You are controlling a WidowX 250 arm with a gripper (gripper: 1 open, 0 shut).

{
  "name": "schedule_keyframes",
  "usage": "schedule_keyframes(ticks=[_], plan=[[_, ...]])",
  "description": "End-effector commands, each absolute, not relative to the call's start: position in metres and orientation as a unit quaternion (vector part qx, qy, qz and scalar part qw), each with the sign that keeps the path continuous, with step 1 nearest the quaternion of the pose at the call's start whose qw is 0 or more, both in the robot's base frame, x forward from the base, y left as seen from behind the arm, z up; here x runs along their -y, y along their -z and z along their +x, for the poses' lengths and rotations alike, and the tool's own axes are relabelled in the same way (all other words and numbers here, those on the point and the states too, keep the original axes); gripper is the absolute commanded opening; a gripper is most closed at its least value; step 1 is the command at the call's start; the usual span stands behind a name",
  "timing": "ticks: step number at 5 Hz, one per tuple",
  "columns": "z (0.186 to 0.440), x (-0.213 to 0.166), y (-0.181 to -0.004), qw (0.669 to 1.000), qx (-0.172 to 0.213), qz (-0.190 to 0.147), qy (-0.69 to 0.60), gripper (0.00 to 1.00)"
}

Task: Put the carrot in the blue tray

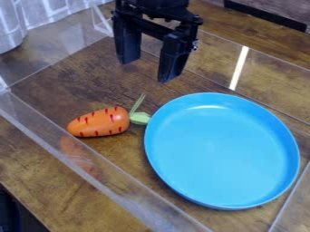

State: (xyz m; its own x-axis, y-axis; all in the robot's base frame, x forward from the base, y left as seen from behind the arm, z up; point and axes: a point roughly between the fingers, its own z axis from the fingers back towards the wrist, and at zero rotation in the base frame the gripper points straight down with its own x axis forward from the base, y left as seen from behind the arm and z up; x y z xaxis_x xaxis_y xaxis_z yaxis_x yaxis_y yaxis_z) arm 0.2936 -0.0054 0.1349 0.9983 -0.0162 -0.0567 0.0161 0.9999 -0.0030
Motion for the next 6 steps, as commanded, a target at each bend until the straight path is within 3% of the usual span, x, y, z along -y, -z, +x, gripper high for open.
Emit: schedule_keyframes(ticks=[1,4,6], plan=[[0.294,0.004,-0.128,0.999,-0.035,-0.001,0.032,1.00],[0.287,-0.029,-0.102,0.973,-0.044,0.004,0.228,1.00],[0.281,-0.048,-0.086,0.954,-0.048,0.012,0.294,1.00]])
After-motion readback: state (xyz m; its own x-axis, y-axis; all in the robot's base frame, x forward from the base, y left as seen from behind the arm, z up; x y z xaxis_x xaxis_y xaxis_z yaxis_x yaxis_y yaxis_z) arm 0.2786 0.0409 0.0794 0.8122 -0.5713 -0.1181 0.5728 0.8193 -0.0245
